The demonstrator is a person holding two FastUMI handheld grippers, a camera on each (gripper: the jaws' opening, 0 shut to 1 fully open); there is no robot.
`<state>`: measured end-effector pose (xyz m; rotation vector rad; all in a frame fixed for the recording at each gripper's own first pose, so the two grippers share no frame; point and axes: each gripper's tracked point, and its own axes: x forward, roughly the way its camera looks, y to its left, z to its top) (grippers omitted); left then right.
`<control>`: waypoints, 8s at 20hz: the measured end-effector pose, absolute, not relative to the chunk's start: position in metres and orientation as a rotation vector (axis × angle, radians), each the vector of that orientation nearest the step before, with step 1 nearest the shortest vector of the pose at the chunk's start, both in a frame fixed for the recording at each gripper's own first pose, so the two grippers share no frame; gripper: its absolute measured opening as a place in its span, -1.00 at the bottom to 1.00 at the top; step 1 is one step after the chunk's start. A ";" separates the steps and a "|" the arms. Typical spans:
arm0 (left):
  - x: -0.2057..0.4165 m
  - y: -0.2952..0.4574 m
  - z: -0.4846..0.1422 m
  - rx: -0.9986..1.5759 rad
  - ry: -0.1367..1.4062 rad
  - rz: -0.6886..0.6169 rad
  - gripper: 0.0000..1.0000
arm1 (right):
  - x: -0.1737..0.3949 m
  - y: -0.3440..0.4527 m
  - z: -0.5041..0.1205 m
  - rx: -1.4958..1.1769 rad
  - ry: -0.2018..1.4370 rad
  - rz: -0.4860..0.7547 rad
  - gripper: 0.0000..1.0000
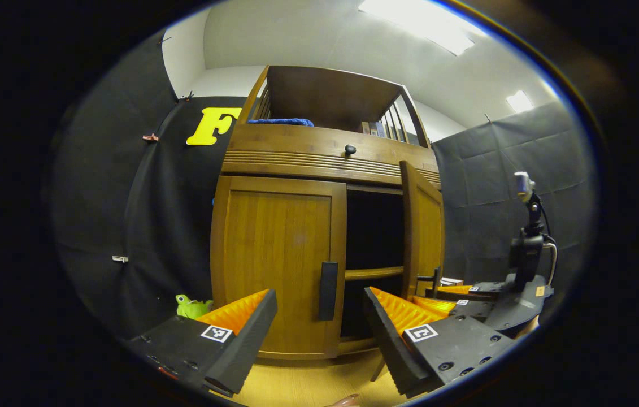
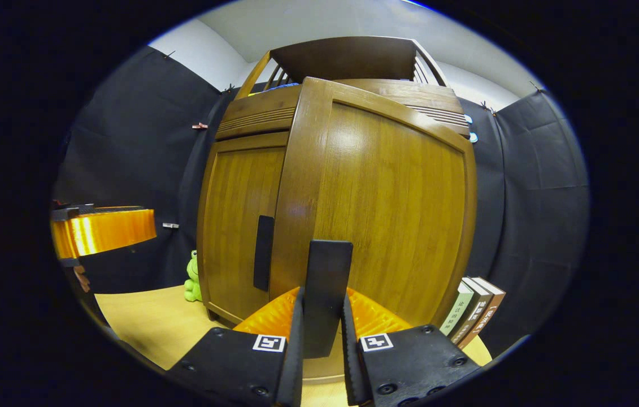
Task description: Open the right door of the double-door shoe cabinet with the right hand, and open the left door with the left hand.
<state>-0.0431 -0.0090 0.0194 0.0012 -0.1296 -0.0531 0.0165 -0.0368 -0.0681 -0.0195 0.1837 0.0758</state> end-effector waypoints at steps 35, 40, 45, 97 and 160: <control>0.017 -0.037 0.005 0.035 -0.115 -0.058 0.89 | -0.109 -0.231 -0.032 -0.021 0.233 -0.176 -0.56; 0.022 -0.037 0.004 0.048 -0.124 -0.051 0.90 | -0.119 -0.257 -0.034 0.063 0.238 -0.229 -0.37; 0.033 -0.037 -0.002 0.035 -0.104 -0.056 0.90 | -0.144 -0.269 -0.015 0.016 0.187 -0.298 -0.36; 0.013 0.013 -0.040 0.040 0.020 -0.273 -0.41 | -0.135 -0.139 0.047 -0.003 0.029 -0.181 0.97; -0.061 0.015 0.001 0.058 -0.040 -0.091 0.93 | -0.072 -0.072 0.005 -0.001 0.104 0.065 0.94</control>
